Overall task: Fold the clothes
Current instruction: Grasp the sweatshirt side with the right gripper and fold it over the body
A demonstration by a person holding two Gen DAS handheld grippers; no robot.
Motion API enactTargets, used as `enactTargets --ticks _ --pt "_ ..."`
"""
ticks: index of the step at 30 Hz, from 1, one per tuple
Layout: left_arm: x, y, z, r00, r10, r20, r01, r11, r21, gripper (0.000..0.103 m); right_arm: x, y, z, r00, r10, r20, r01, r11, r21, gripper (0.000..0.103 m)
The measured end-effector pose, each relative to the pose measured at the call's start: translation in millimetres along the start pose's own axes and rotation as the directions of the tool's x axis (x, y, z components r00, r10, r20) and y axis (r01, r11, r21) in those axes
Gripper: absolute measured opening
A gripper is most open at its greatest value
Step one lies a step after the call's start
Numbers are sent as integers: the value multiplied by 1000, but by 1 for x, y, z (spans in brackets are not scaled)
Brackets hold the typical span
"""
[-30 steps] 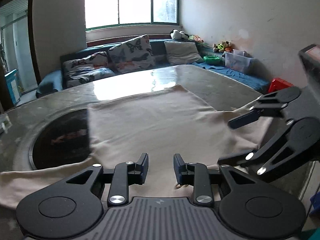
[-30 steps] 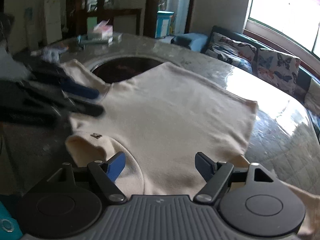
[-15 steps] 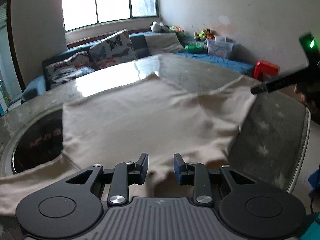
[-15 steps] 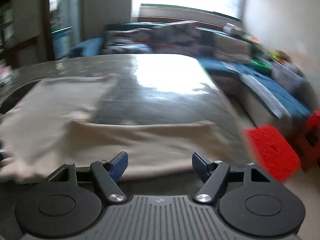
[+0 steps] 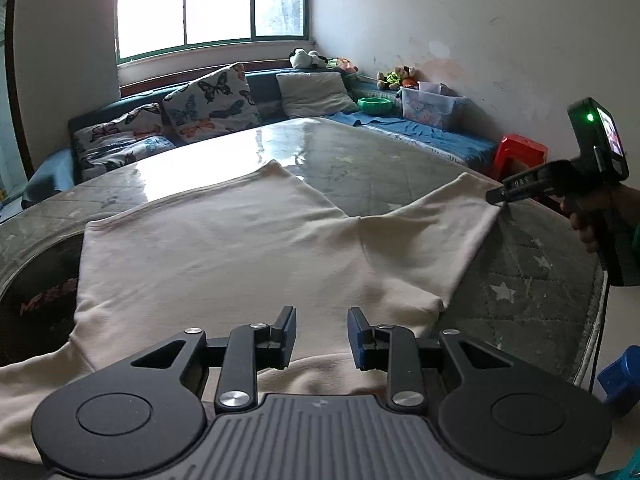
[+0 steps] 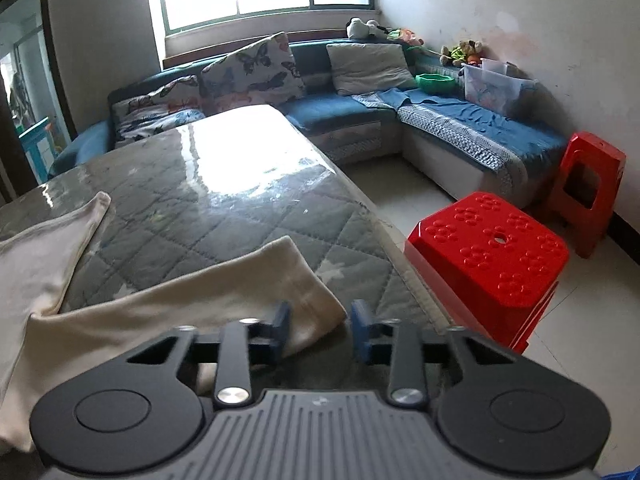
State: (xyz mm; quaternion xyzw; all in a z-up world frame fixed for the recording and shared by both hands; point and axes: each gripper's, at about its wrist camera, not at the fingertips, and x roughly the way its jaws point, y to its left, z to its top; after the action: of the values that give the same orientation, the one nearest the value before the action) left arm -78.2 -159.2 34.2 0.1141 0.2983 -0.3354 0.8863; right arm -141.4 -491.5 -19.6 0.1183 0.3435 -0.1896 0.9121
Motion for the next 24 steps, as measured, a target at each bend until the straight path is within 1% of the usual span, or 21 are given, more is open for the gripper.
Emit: enactTargets --ticks 1,2,6,11,15,17,19,21,24 --pt "1 -1 0 1000 -2 -2 2 1000 2 33 1 1 0 1000 8 0 -8 1000 1 12" --pt "3 -2 0 1000 -3 -5 3 1000 4 33 2 3 1 1000 21 -1 -21 1000 0 9" --pt "7 -8 0 1000 -19 -8 19 1000 13 33 -6 5 9 998 52 18 -52 999 -5 8" --pt "13 -18 4 999 -54 1 54 998 22 33 -26 0 24 995 68 77 -68 998 -7 7" --pt "22 -28 3 997 -75 -8 75 996 50 33 -29 -1 32 994 76 75 -76 997 -7 7" --pt "26 -33 1 997 -71 -15 72 995 67 33 -30 1 34 994 81 75 -80 997 -8 7" --pt "26 -33 0 997 -72 -11 72 995 70 33 -35 2 39 991 102 82 -103 995 7 7" --pt "24 -29 2 997 -71 -4 71 996 55 34 -45 6 46 987 126 97 -127 992 -2 7" --pt "14 -20 5 998 -63 23 62 998 23 38 -66 18 59 976 185 117 -183 983 -33 7"
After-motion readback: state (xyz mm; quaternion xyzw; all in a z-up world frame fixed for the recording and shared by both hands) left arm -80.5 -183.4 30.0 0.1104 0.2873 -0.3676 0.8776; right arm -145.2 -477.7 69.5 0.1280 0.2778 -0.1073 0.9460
